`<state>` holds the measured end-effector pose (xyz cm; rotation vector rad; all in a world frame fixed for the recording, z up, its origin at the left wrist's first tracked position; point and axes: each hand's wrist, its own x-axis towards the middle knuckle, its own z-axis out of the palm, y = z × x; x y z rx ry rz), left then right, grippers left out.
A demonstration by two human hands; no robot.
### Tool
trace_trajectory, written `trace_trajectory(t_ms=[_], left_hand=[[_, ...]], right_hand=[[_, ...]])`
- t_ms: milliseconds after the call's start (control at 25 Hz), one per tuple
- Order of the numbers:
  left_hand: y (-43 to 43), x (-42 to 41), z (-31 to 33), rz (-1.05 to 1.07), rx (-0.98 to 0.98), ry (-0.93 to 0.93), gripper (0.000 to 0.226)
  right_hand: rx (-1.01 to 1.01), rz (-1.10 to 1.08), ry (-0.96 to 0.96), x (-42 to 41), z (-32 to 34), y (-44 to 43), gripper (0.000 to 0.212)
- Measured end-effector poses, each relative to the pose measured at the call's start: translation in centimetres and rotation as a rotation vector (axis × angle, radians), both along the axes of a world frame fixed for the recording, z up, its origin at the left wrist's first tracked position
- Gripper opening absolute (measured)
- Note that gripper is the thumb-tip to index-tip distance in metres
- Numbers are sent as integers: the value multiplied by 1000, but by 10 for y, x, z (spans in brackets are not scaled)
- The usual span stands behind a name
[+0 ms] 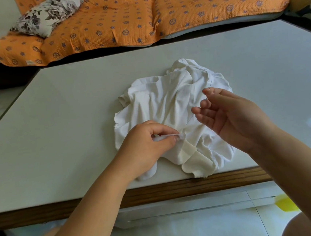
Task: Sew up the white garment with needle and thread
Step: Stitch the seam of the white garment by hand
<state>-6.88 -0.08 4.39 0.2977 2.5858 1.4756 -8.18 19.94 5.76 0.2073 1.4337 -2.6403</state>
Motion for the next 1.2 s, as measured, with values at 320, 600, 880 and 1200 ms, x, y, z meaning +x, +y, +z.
trace_trajectory(t_ms=[320, 600, 880, 1200], left_hand=[[0, -2, -2, 6, -7, -22, 11], [-2, -2, 0, 4, 20, -51, 13], [-11, -3, 4, 31, 17, -115, 6], [-13, -3, 6, 34, 14, -130, 8]], right_hand=[[67, -141, 82, -2, 0, 3, 12], [570, 87, 104, 12, 0, -7, 9], [802, 191, 139, 22, -4, -16, 7], [1063, 307, 179, 27, -2, -12, 20]])
